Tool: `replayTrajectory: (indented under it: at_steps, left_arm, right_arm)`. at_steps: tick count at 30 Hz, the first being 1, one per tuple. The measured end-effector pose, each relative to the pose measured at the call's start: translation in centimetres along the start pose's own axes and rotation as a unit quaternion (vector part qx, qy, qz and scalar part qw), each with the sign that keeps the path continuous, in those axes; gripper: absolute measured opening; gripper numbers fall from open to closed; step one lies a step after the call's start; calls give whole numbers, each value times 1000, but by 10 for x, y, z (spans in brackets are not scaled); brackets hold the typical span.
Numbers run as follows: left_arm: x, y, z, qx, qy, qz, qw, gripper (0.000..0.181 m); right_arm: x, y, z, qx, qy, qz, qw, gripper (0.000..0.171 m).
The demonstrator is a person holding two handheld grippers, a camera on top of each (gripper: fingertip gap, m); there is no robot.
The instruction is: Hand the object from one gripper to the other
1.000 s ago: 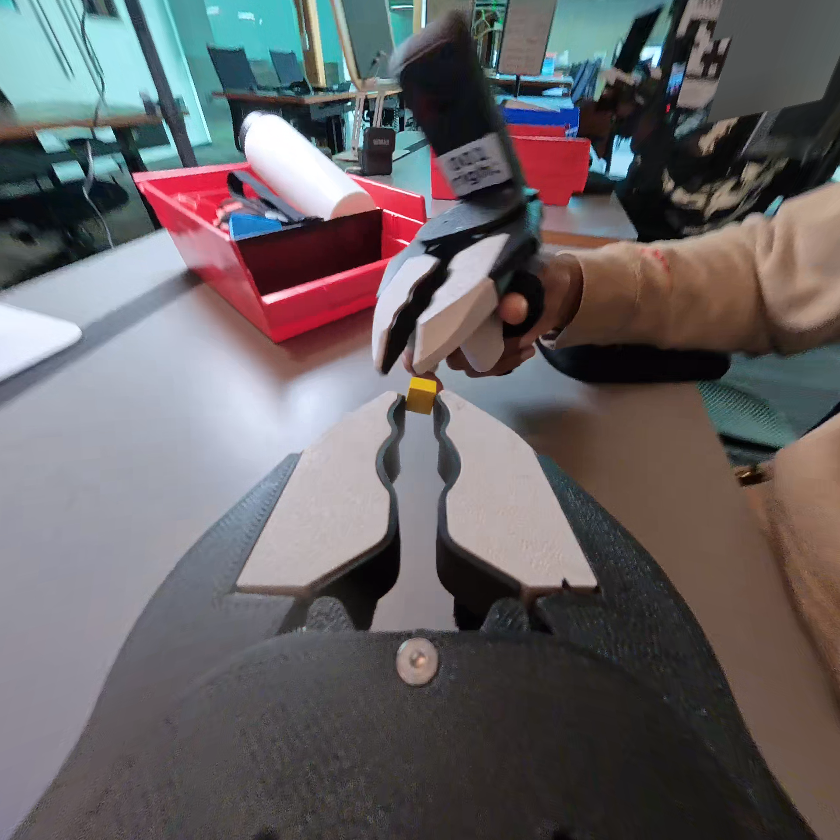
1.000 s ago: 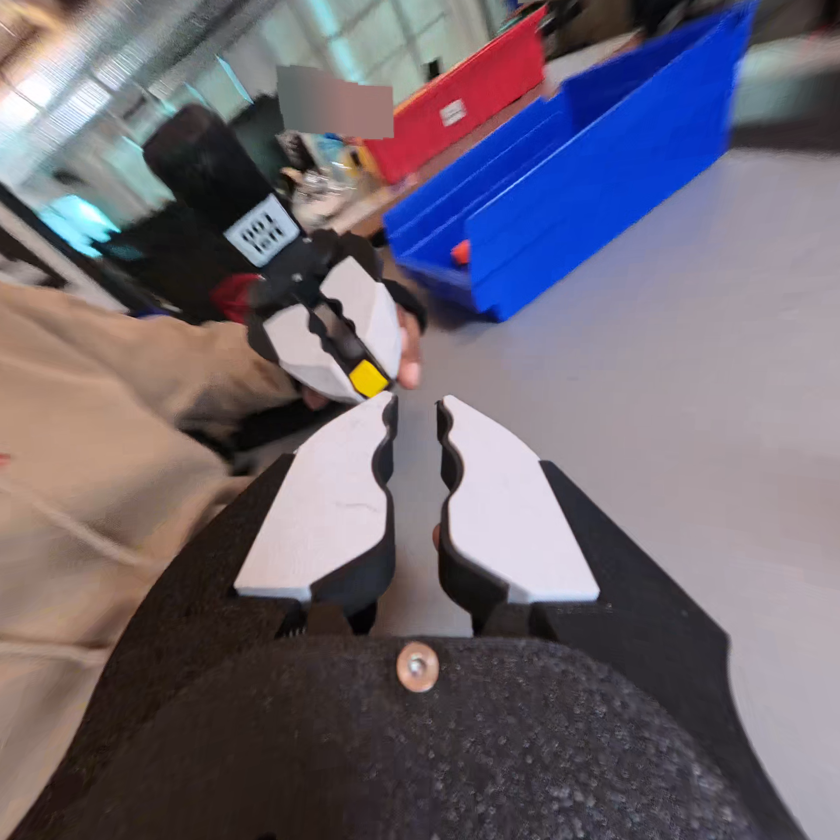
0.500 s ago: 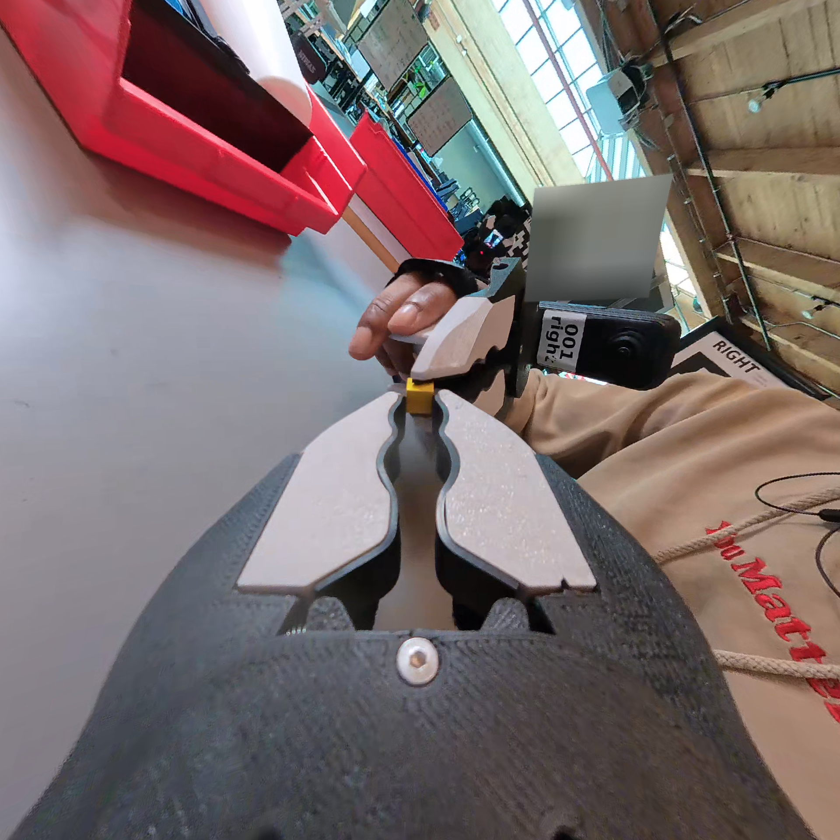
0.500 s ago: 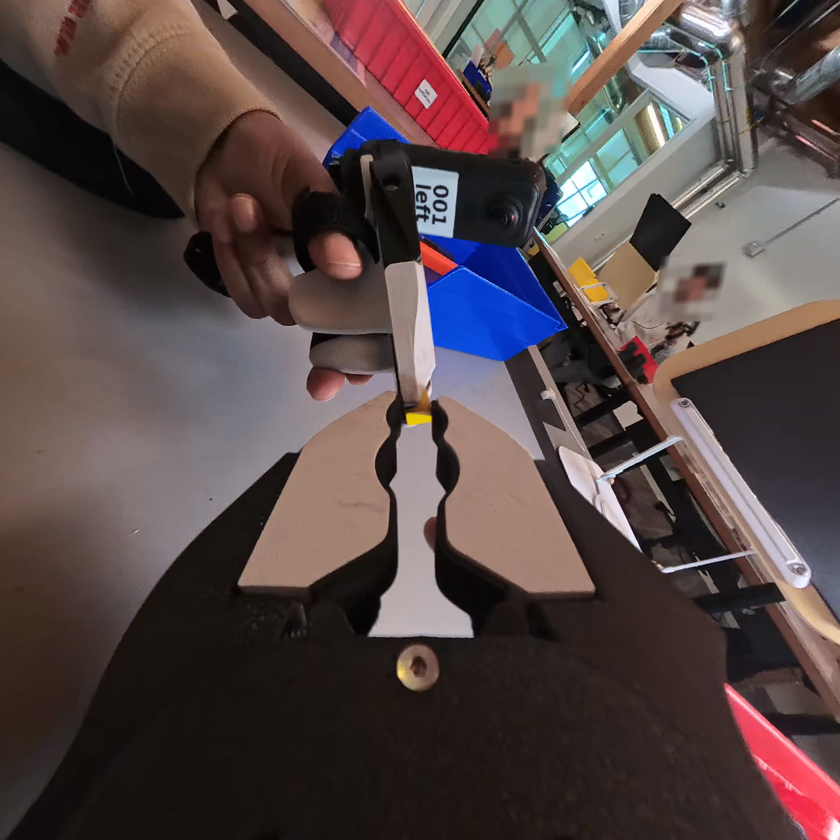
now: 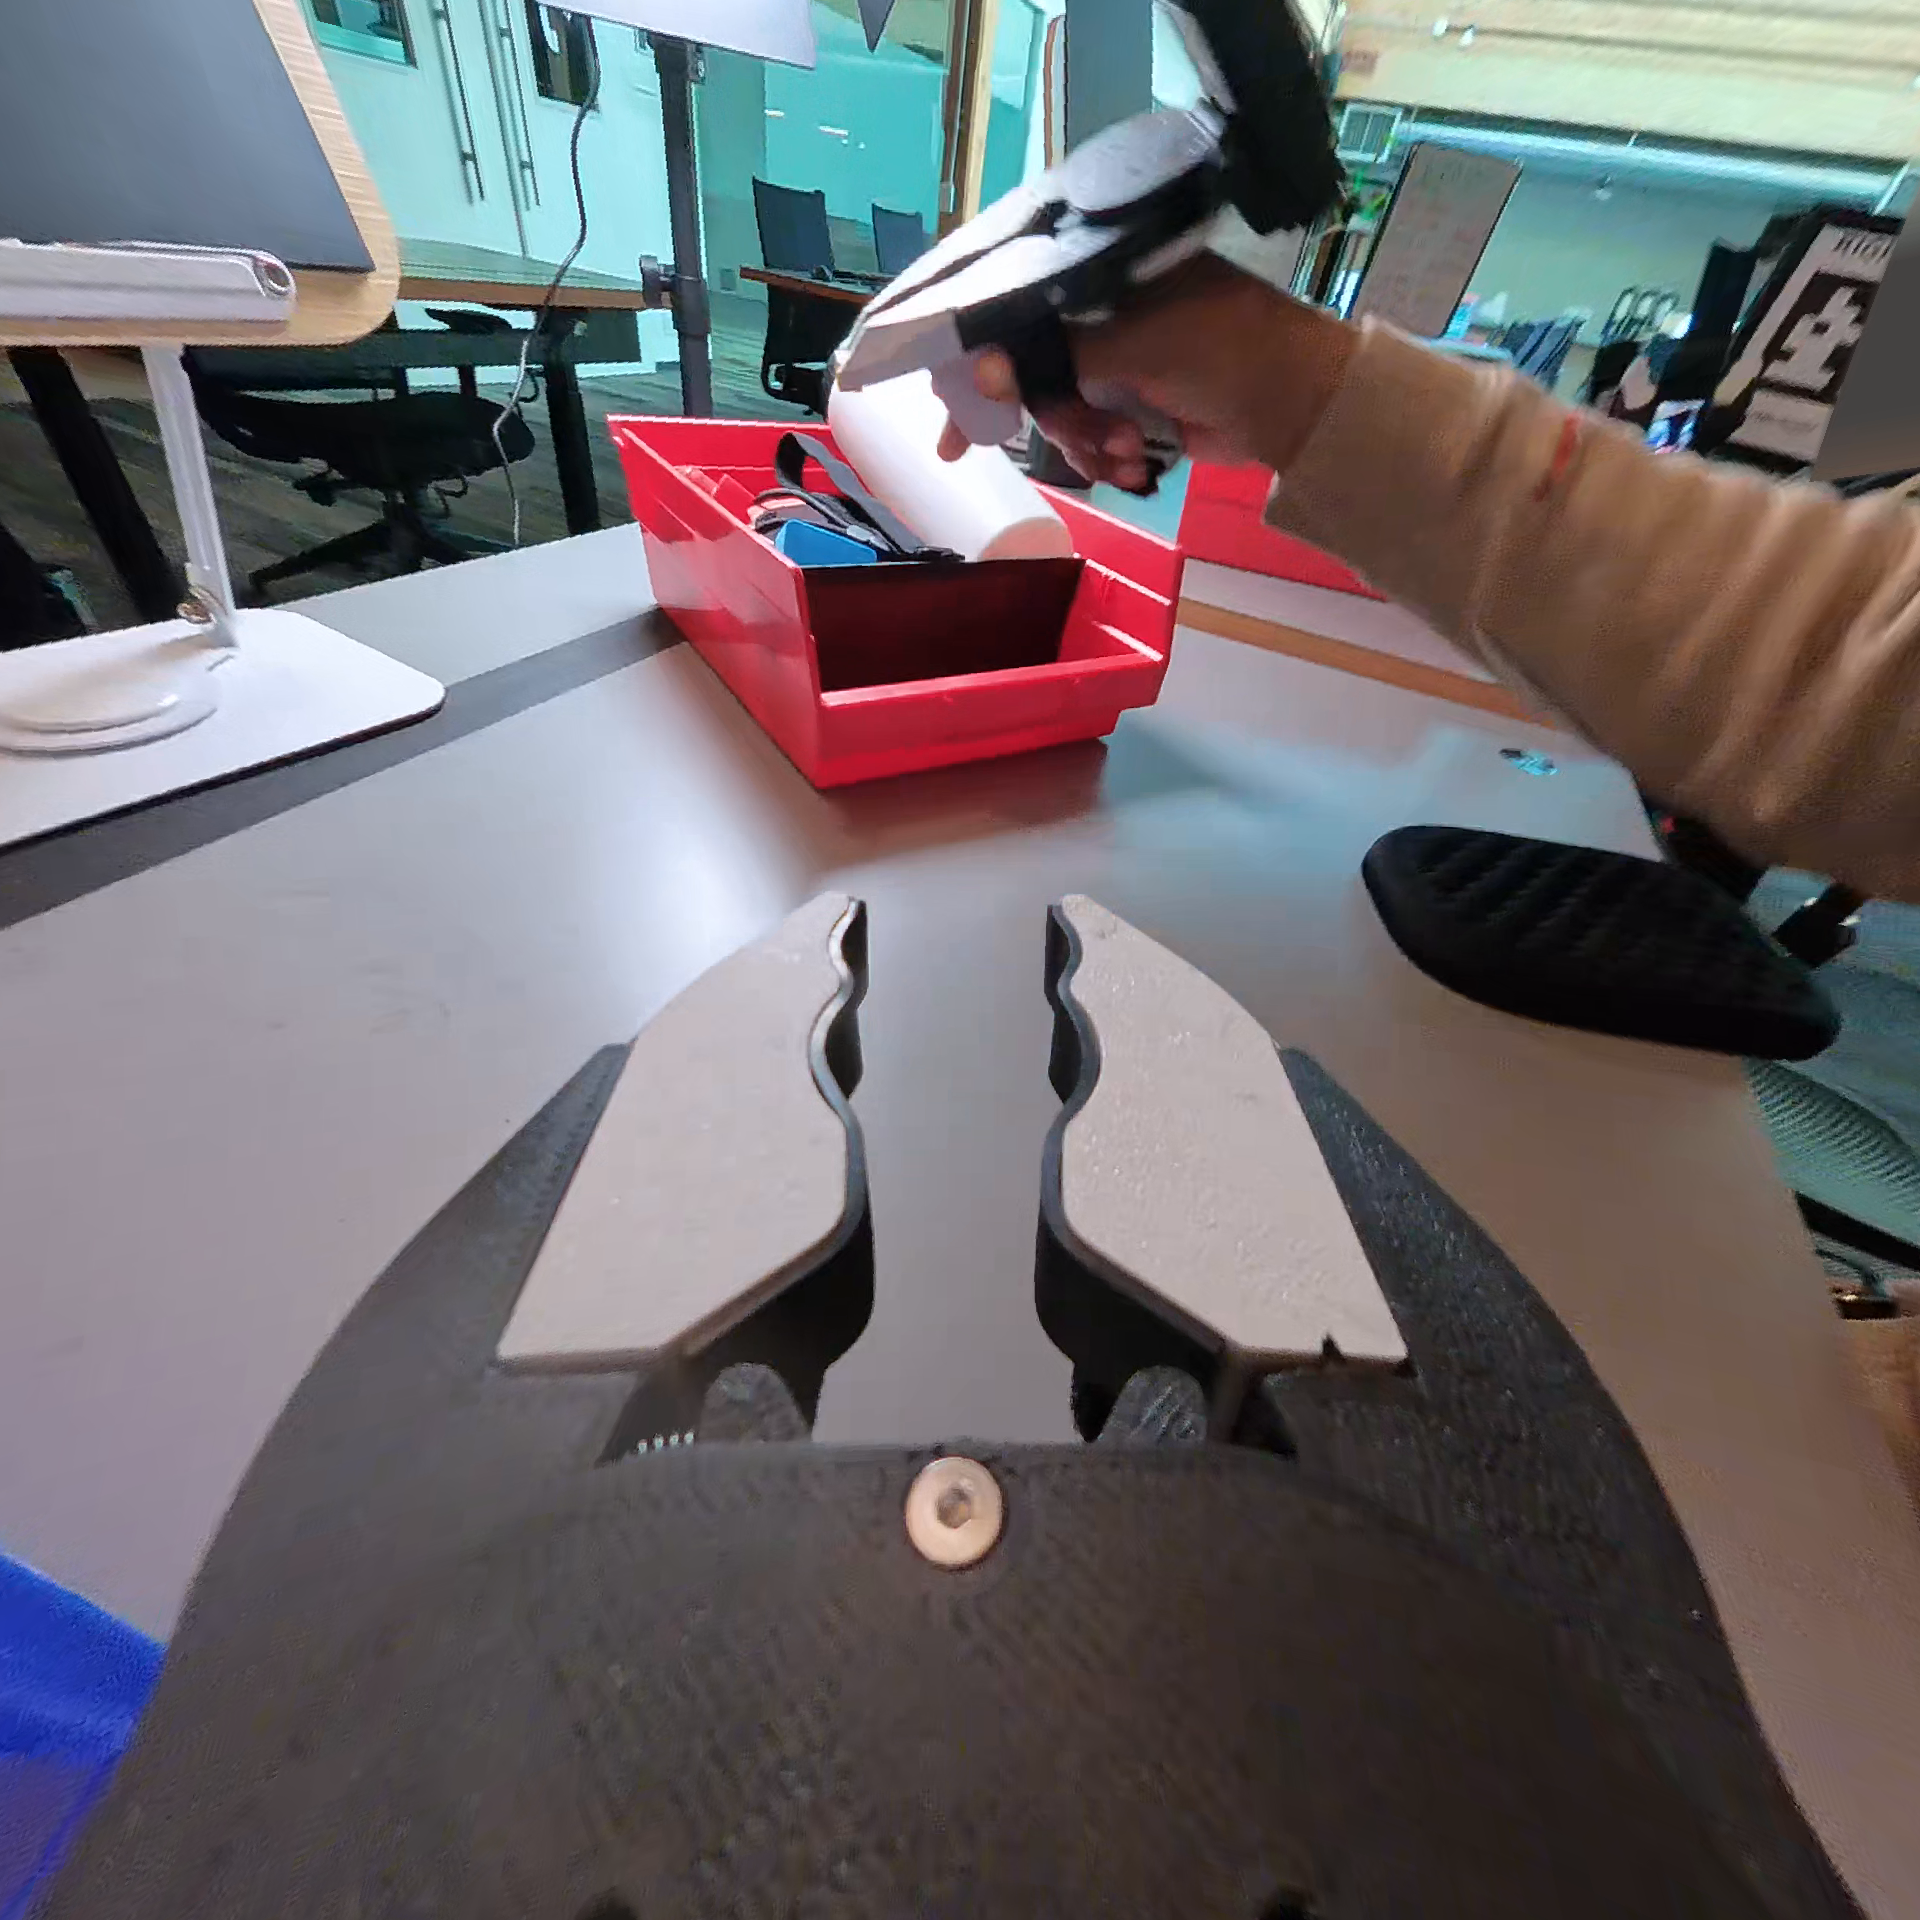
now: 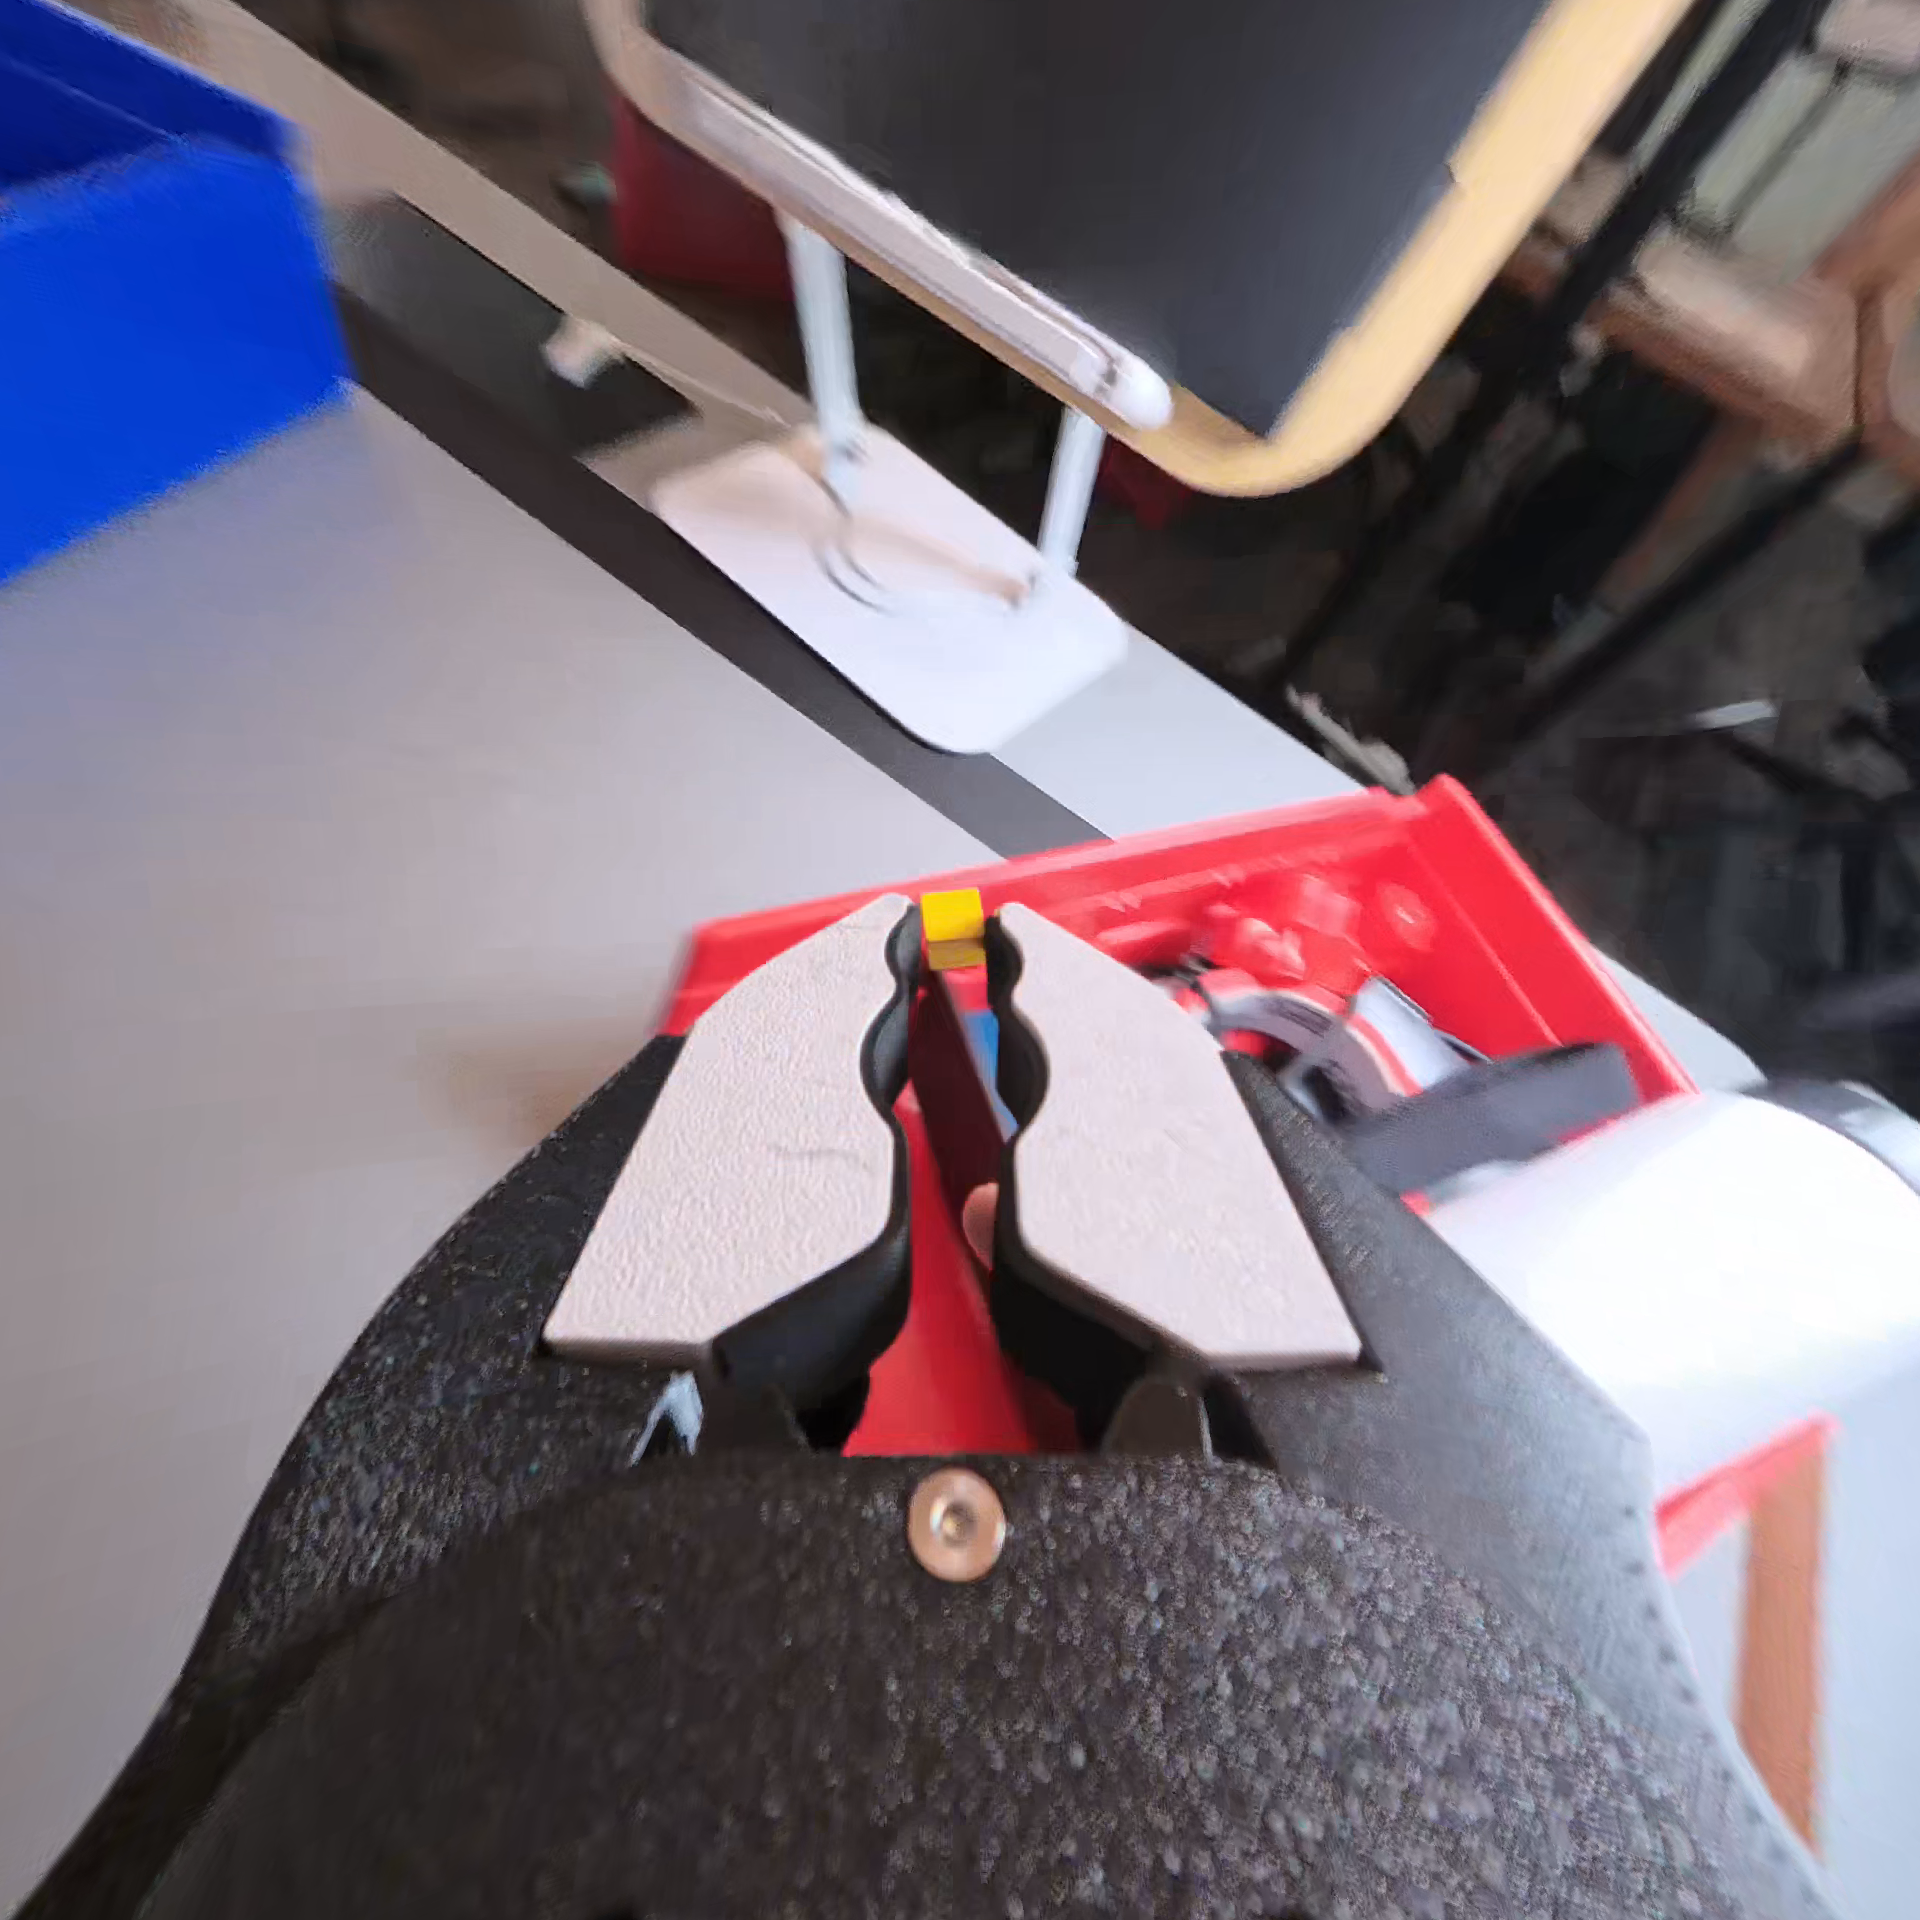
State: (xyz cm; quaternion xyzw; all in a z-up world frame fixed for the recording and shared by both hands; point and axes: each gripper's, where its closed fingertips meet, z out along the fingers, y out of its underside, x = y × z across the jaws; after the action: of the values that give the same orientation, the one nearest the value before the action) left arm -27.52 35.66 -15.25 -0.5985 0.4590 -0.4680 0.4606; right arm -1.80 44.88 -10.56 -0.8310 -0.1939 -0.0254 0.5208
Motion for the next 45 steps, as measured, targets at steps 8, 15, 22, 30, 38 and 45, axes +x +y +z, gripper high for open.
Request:
replayTrajectory:
  at_steps: [8,15,22,30,38,45]
  left_arm:
    - [-1,13,5,-25,-27,63,997,30]
    - [-3,9,2,-22,-40,89,995,33]
    - [-19,-5,-10,-10,-69,85,994,37]
    - [-152,-60,-100,-15,-277,35,960,27]
    - [-319,4,-140,-153,-407,-146,889,40]
    - [-364,66,-137,-342,-412,-146,832,54]
  right_arm:
    - [86,44,51,-161,42,68,984,12]
    - [102,30,46,-114,80,80,987,29]
    - [8,-26,-16,115,-10,71,991,42]
    - [-147,28,-59,172,-153,76,970,9]
    - [-178,45,-49,217,-202,114,948,1]
    - [-182,46,-54,220,-206,84,950,1]
